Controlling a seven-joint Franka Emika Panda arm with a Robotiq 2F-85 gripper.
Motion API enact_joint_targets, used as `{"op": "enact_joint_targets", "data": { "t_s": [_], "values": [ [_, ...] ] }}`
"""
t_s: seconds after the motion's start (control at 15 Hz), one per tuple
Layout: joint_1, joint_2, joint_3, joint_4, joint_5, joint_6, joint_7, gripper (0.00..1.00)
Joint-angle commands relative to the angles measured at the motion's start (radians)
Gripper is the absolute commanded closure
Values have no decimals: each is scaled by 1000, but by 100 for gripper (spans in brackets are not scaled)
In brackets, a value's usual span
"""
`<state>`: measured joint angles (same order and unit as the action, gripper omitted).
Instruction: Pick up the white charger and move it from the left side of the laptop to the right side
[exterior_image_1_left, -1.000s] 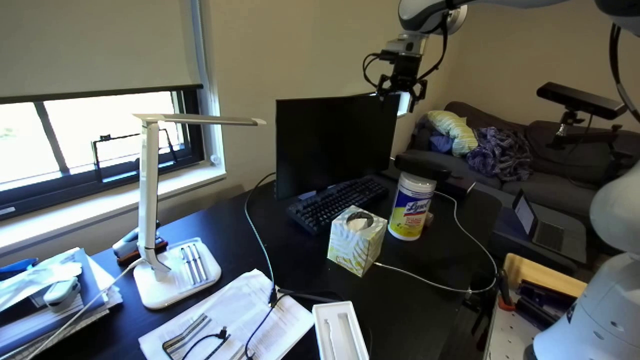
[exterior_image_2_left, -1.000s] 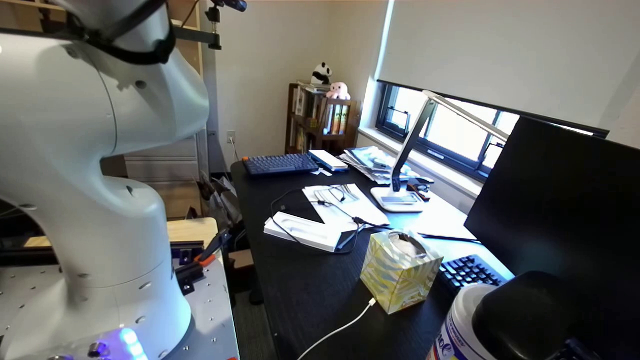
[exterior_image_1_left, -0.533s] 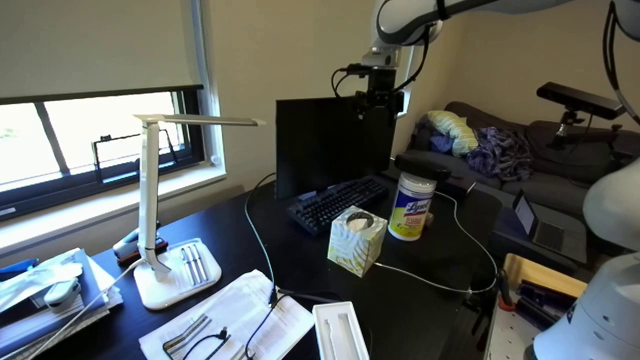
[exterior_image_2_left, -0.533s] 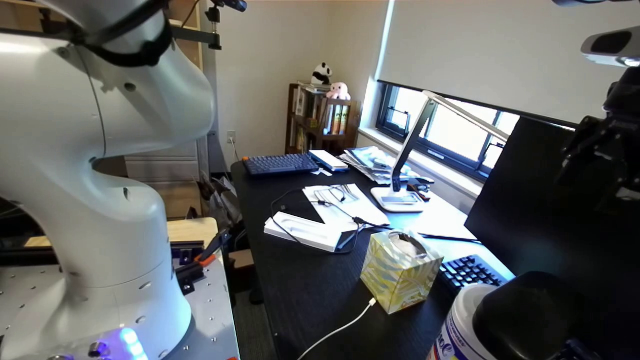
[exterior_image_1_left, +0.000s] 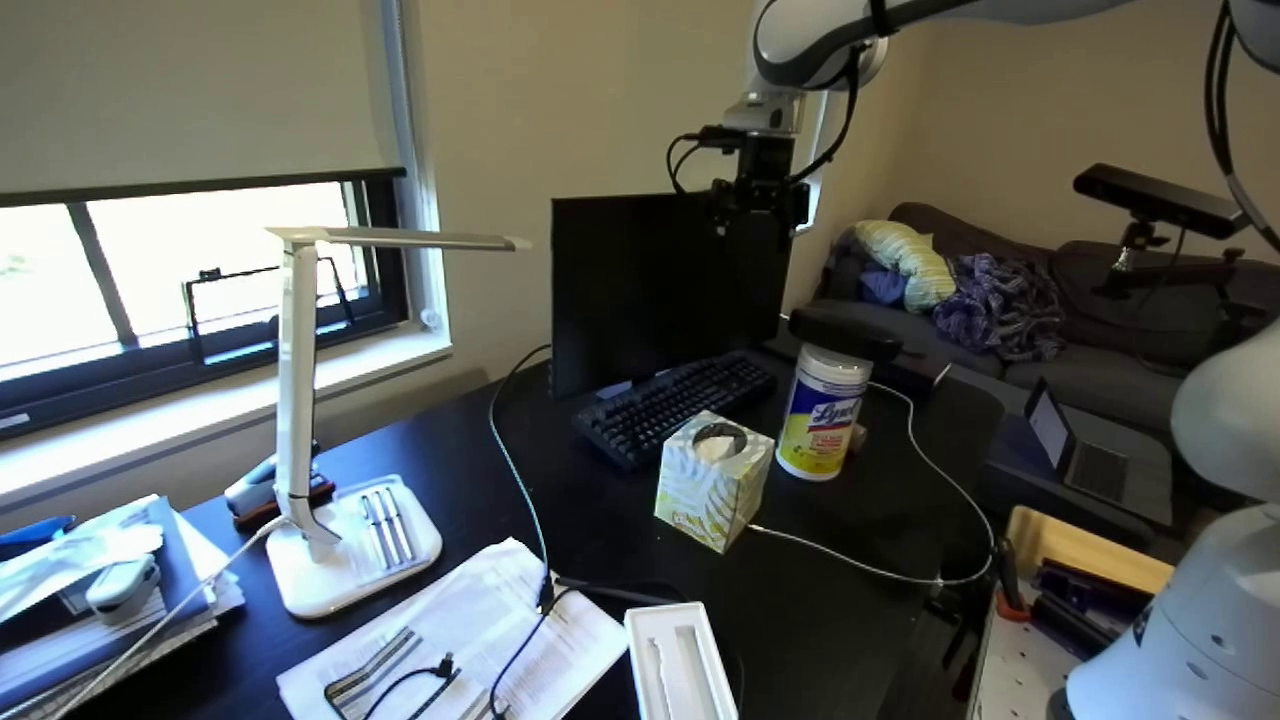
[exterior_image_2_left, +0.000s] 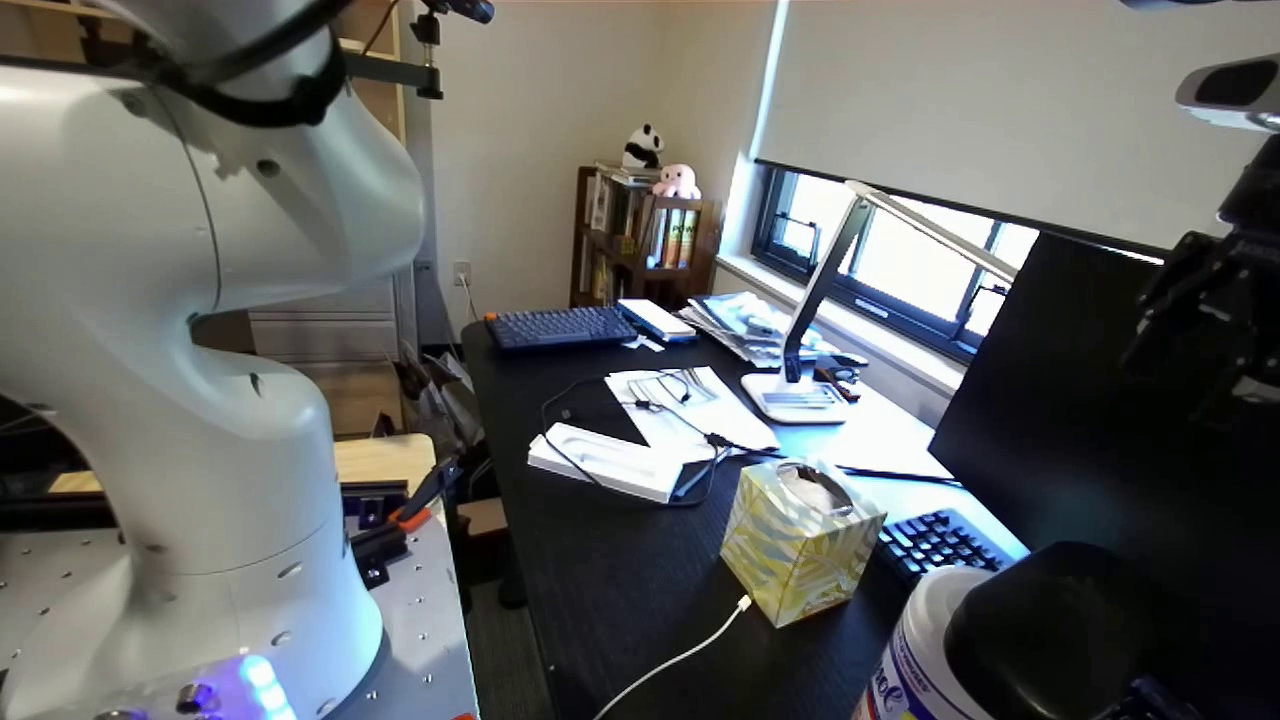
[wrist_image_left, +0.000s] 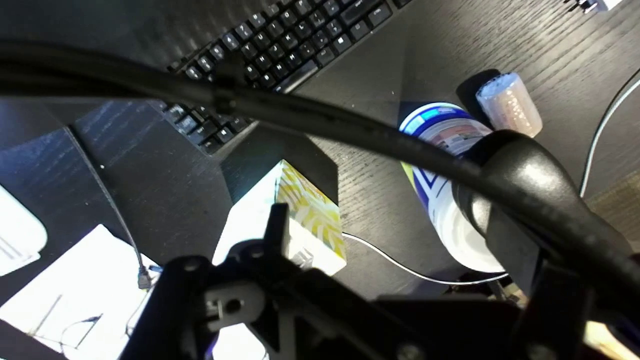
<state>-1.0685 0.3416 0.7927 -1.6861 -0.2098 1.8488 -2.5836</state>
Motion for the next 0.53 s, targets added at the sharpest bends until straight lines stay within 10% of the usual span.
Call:
{"op": "enact_joint_targets", "data": {
  "t_s": [0.0,0.13,0.2,0.47],
  "values": [
    [-2,-207,-40,-225,152,205,106,0],
    [19,-296,-60,-325,199,331,142,0],
    [198,-367,-245,-380,243,393,115,0],
    [504,-532,-480,-607,182,459,145,0]
  ]
}}
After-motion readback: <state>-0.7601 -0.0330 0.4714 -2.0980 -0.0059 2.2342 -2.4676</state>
